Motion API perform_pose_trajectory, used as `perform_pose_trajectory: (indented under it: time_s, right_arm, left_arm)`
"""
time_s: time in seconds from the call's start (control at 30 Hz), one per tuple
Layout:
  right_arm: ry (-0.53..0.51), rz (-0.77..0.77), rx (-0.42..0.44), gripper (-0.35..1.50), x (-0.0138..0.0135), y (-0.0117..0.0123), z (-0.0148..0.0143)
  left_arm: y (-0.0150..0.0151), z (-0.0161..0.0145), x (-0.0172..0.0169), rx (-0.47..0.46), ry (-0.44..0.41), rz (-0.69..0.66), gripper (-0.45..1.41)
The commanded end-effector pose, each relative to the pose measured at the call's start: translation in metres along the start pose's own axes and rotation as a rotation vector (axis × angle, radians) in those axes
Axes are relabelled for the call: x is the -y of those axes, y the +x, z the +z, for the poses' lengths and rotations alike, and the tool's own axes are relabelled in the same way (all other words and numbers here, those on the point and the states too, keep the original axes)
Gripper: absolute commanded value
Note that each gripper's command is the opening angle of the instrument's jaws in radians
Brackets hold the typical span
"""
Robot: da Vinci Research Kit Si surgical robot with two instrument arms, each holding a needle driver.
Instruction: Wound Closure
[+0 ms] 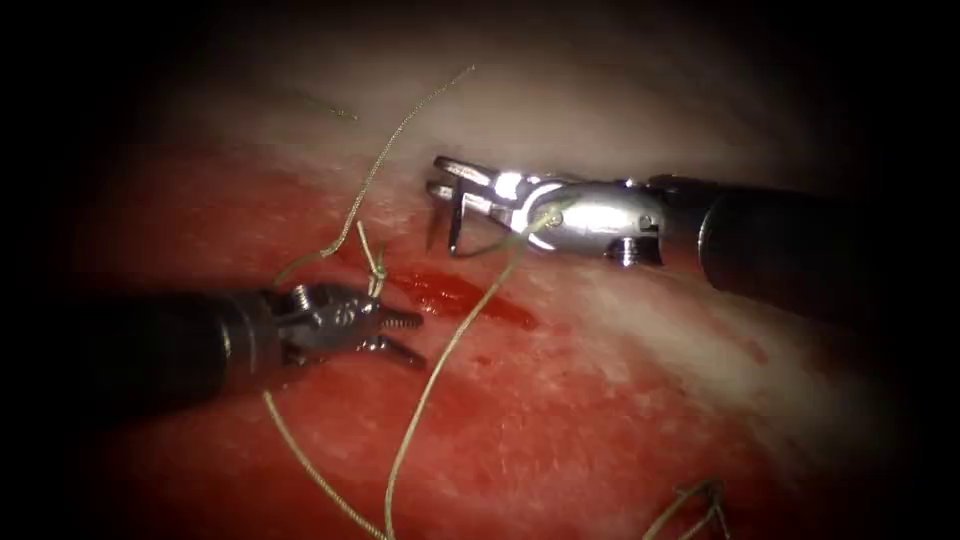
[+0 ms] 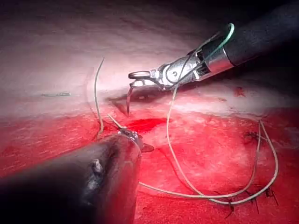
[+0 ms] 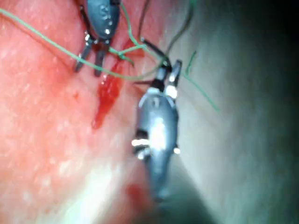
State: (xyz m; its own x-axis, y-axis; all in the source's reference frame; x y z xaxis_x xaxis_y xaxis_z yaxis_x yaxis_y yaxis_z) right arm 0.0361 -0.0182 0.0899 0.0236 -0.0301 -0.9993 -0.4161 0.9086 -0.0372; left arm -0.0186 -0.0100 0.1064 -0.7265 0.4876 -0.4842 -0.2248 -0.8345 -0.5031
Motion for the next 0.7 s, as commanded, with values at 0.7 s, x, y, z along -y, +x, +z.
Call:
perform_pose_trajectory:
  time_s: [0.7]
  right_arm:
    - [0.007, -0.041, -0.009, -0.35, 0.0010, -0.0012, 0.0009]
  left_arm:
    - [0.0000, 0.0007, 0.0002, -0.001, -0.002, 0.001, 0.12]
